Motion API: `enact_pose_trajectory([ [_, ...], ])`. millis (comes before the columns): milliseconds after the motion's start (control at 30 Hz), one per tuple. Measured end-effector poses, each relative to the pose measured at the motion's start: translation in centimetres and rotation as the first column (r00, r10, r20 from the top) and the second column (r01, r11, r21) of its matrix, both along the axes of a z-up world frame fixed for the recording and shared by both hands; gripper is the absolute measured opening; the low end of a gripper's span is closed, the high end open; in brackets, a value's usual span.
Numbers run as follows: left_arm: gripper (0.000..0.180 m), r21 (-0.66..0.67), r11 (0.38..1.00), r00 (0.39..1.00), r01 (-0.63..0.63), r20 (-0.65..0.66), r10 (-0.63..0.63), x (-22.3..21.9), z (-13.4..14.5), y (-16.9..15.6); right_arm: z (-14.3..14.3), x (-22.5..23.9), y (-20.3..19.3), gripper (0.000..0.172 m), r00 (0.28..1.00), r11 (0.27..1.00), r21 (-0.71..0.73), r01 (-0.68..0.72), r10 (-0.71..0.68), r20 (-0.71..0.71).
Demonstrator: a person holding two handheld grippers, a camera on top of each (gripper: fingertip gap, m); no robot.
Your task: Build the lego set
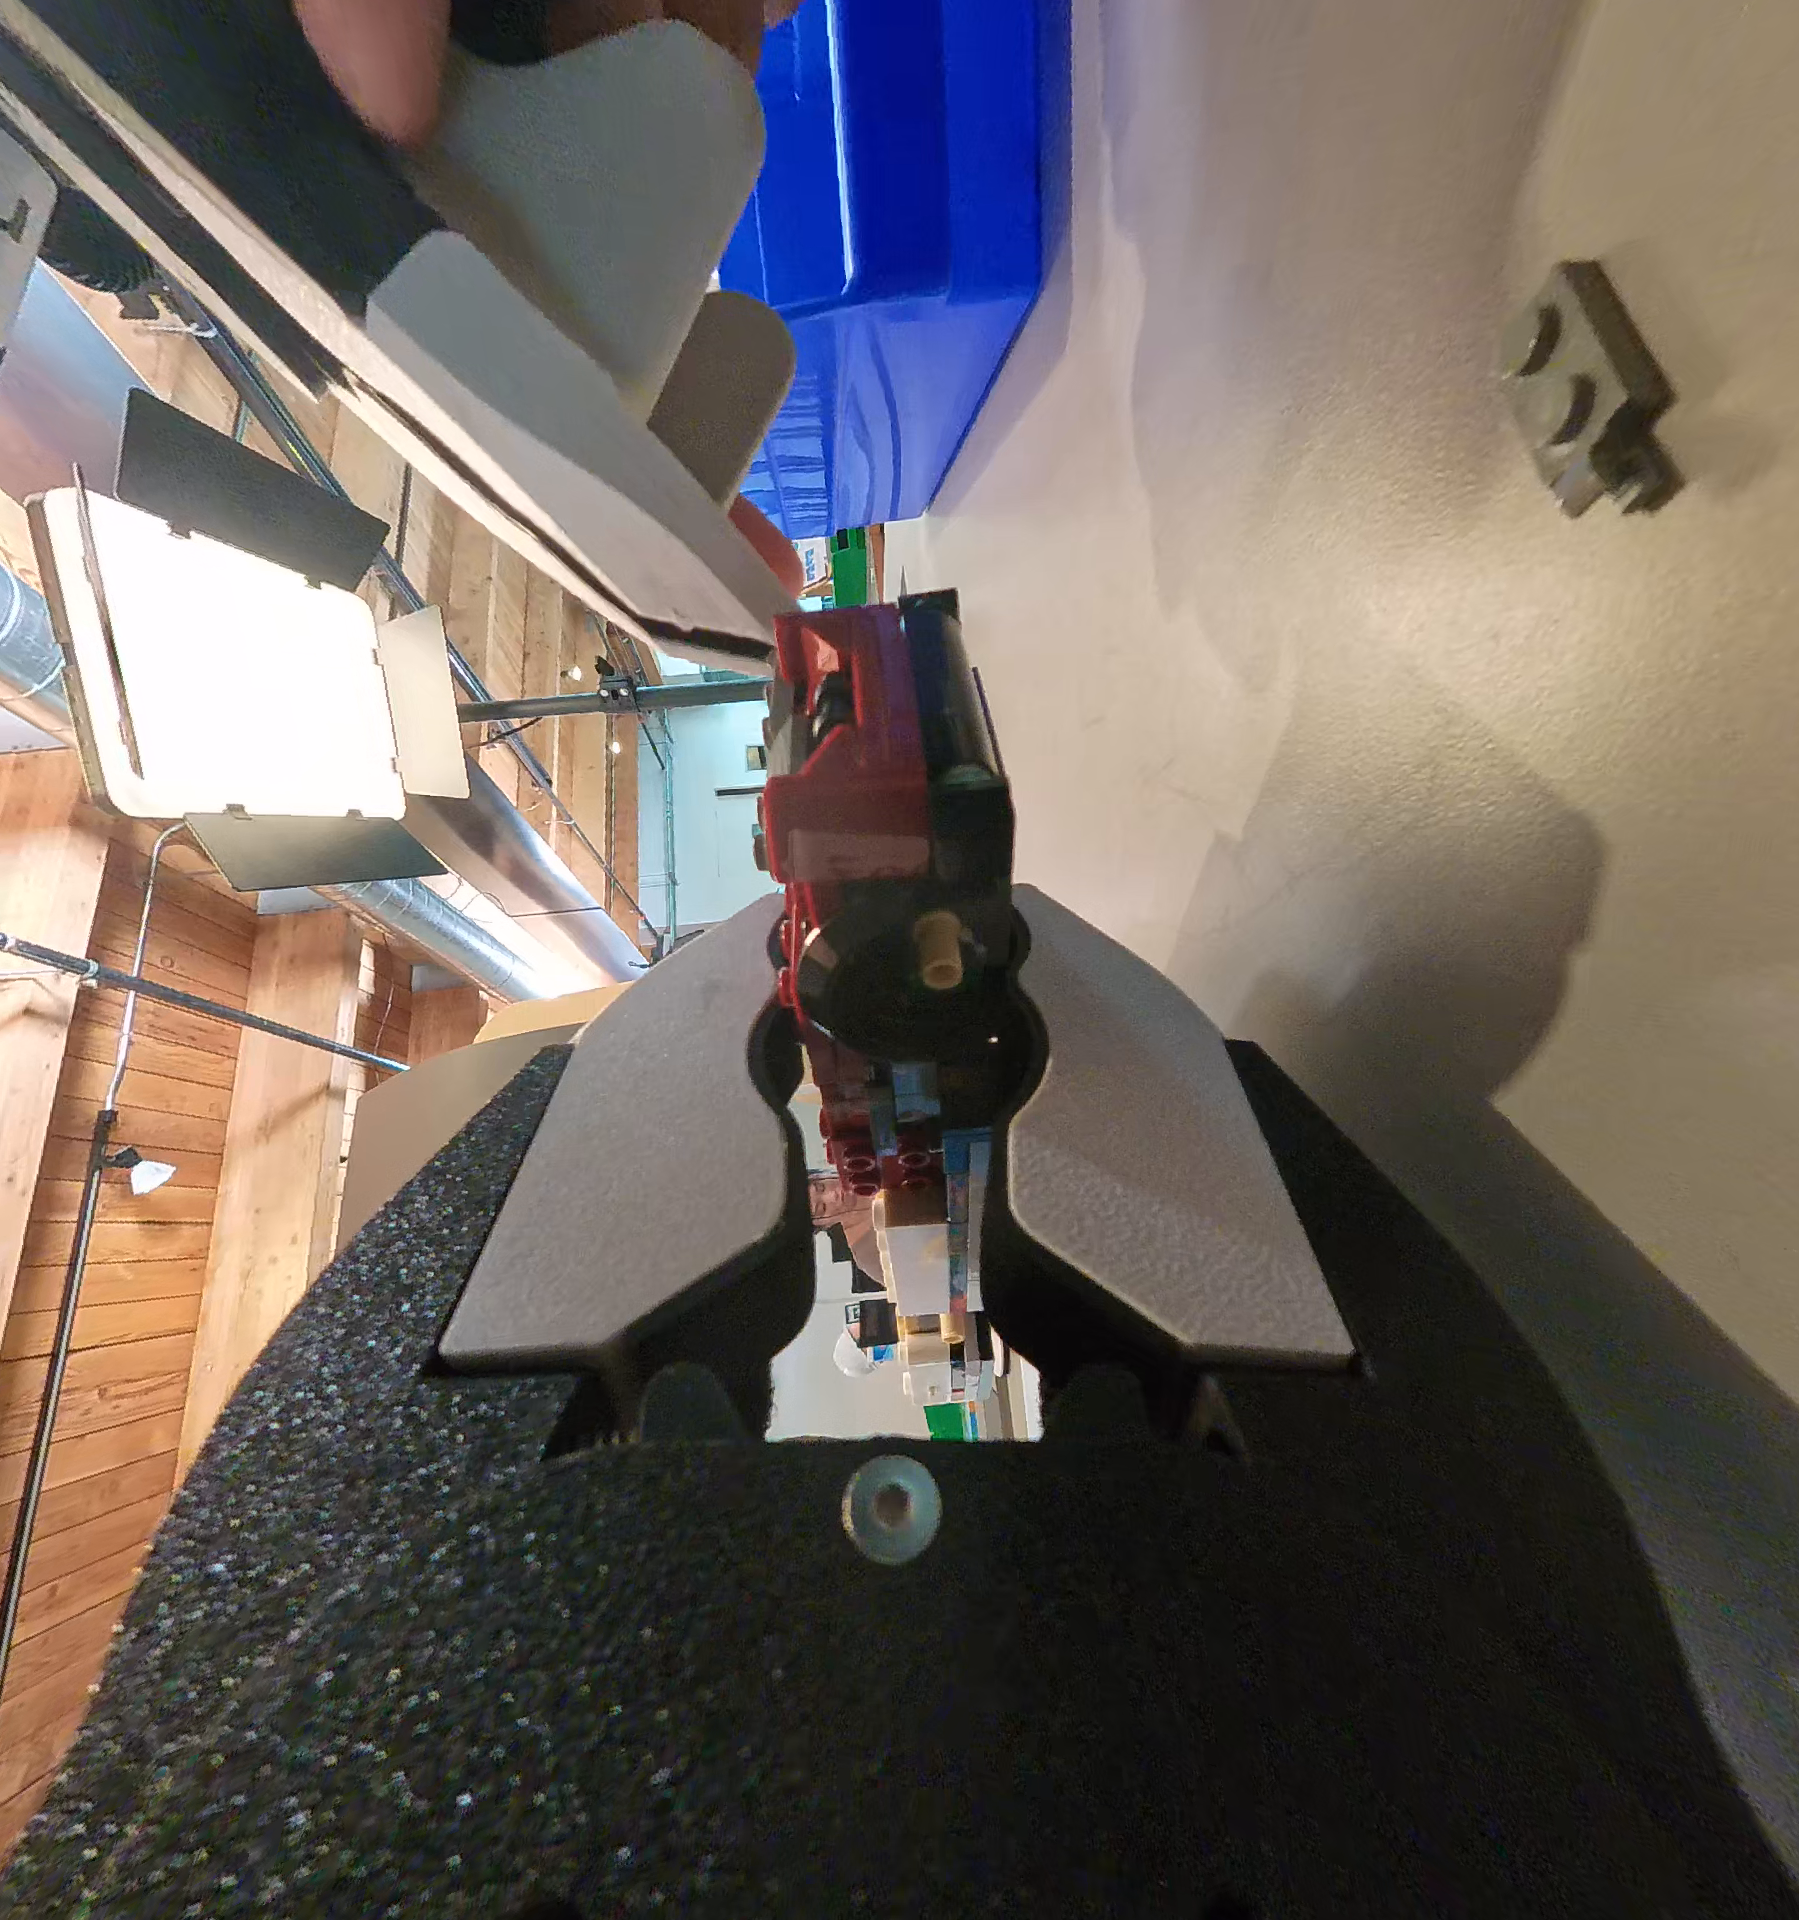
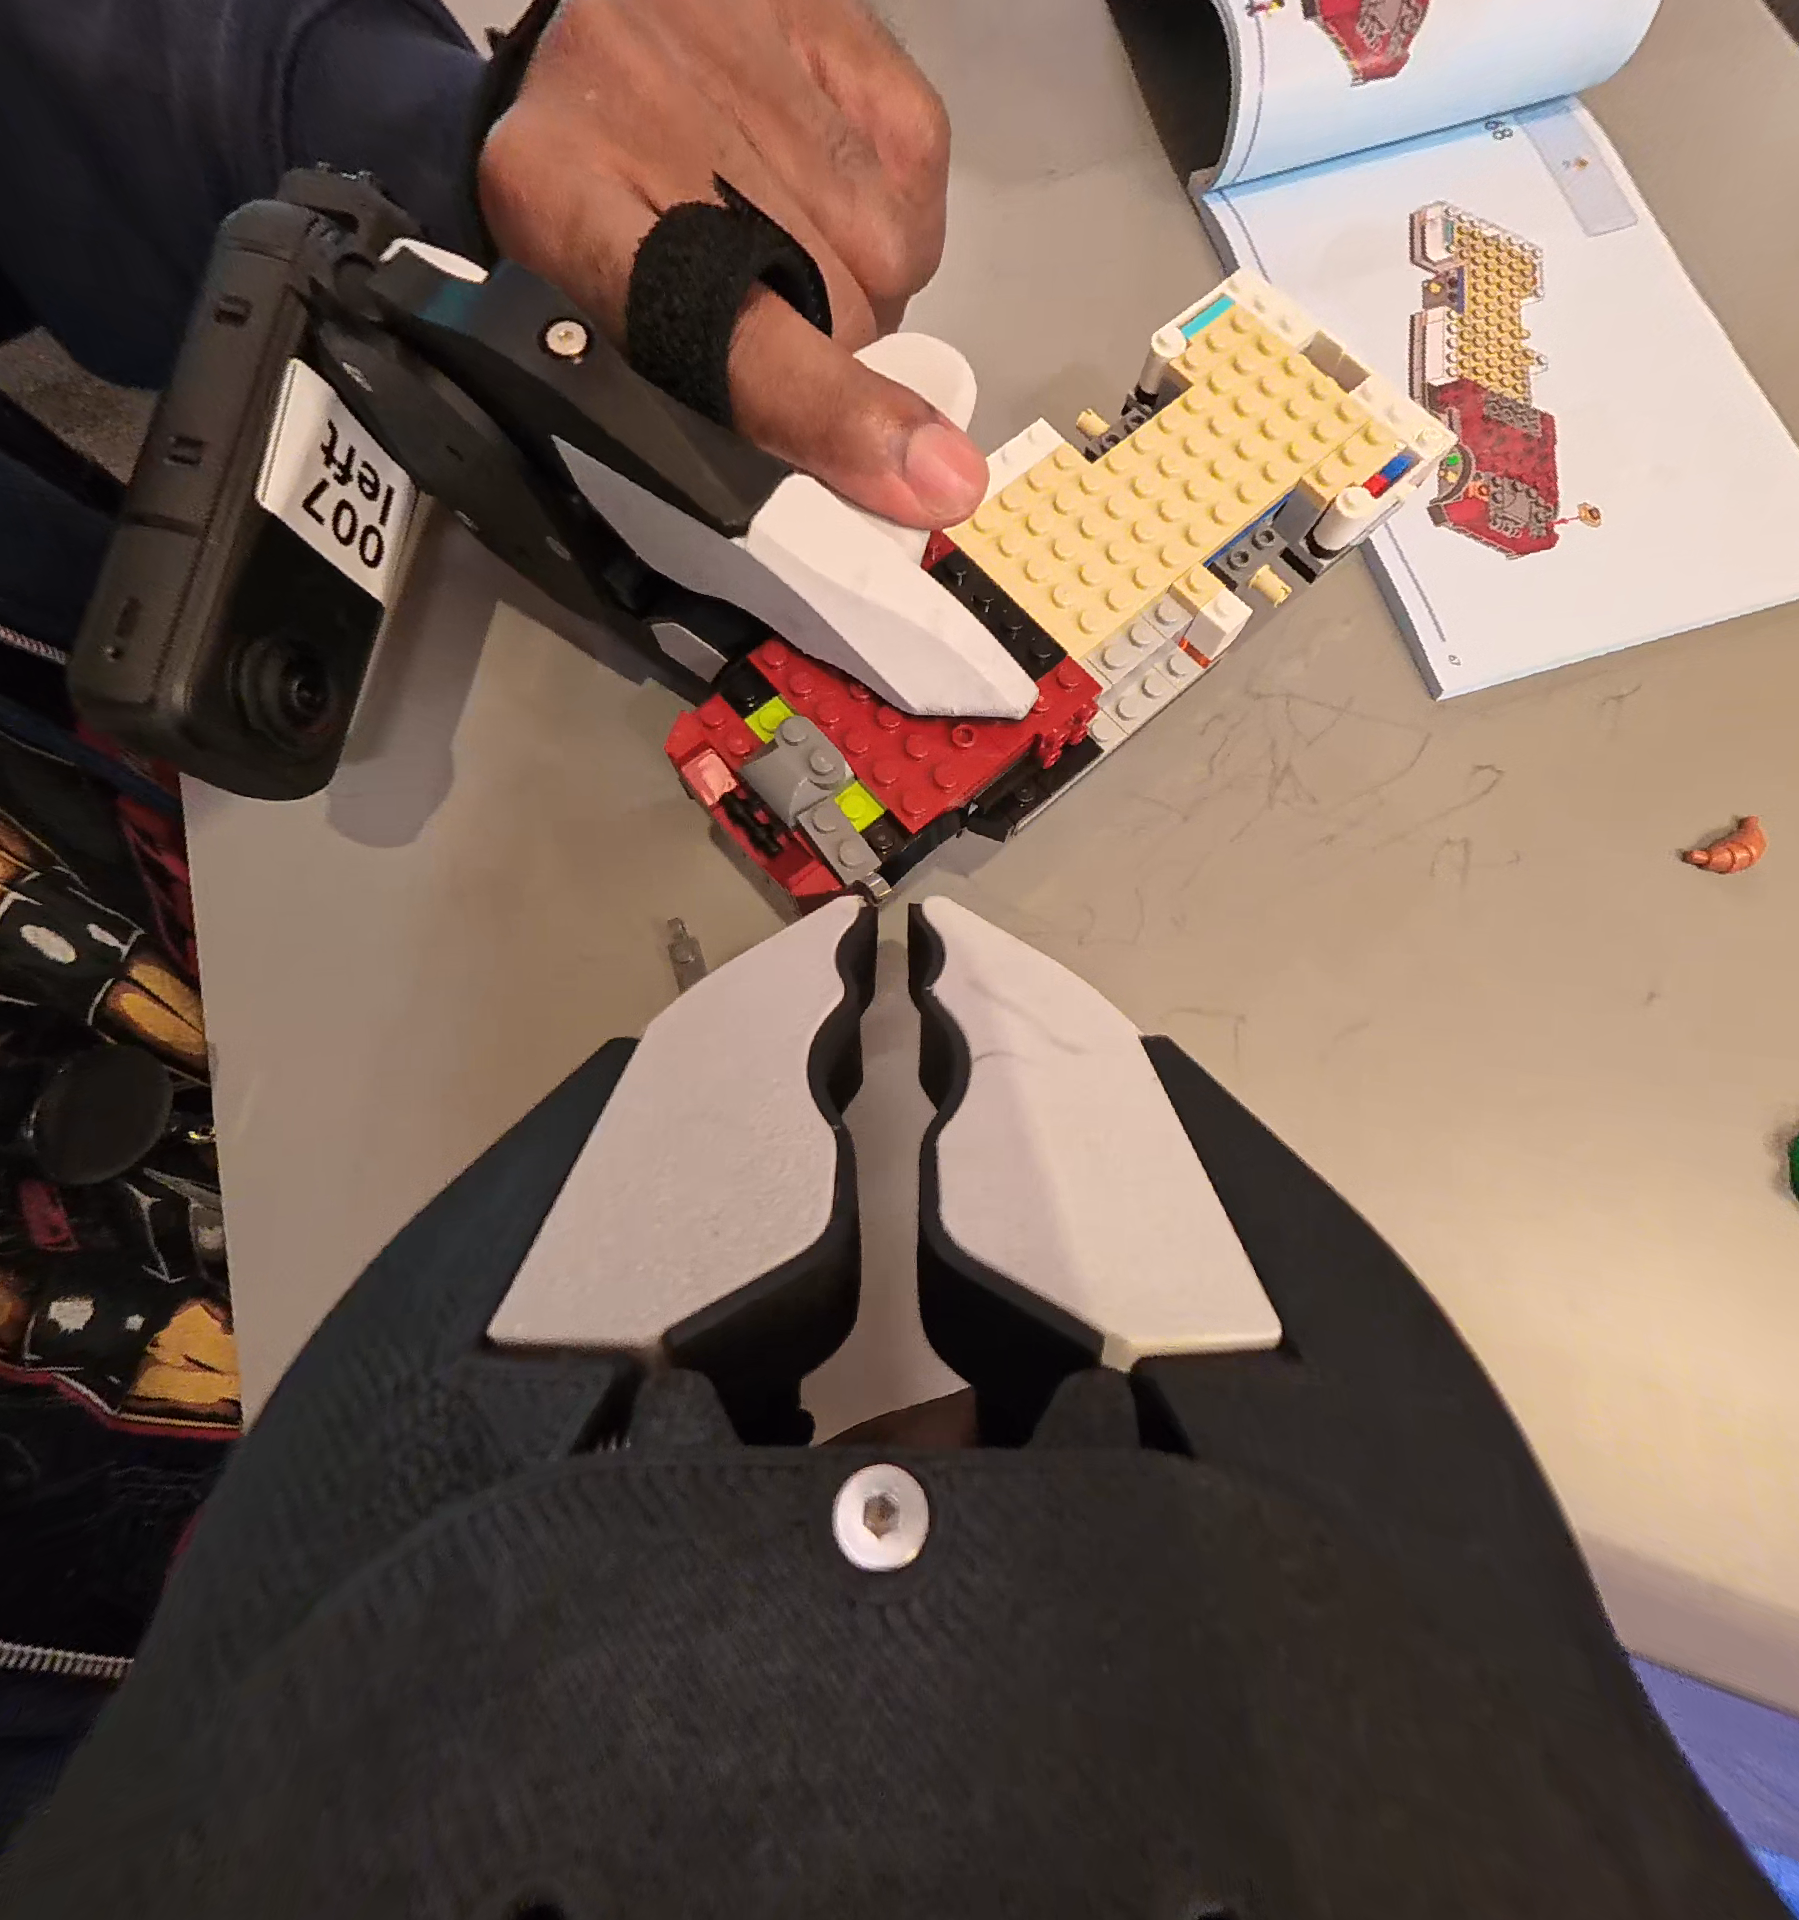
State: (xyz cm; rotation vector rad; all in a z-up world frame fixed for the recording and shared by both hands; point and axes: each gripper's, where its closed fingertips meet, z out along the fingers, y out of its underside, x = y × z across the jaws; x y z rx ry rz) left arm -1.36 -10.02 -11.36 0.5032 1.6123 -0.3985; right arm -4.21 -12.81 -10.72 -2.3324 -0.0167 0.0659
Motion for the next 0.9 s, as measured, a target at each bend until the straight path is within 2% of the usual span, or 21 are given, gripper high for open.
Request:
enact_pose_trajectory([
  [300,0.034,0.009,1.000,1.000,0.014,-0.003,-0.014,-0.1,-0.2,-0.2,-0.1,-0.5,0.3,0.006,0.998,0.998,0.003,-0.069,0.069,0.002],
  [667,0.034,0.030,0.999,1.000,-0.012,-0.011,0.012,0.4,-0.6,0.0,0.1,-0.3,0.0,0.003,0.979,0.977,-0.120,0.175,-0.185,-0.082],
  [900,0.034,0.052,0.999,1.000,-0.012,-0.023,0.014,0.4,-1.1,-0.1,-1.1,-0.5,-0.2,0.003,0.964,0.947,-0.216,0.239,-0.258,-0.062],
])
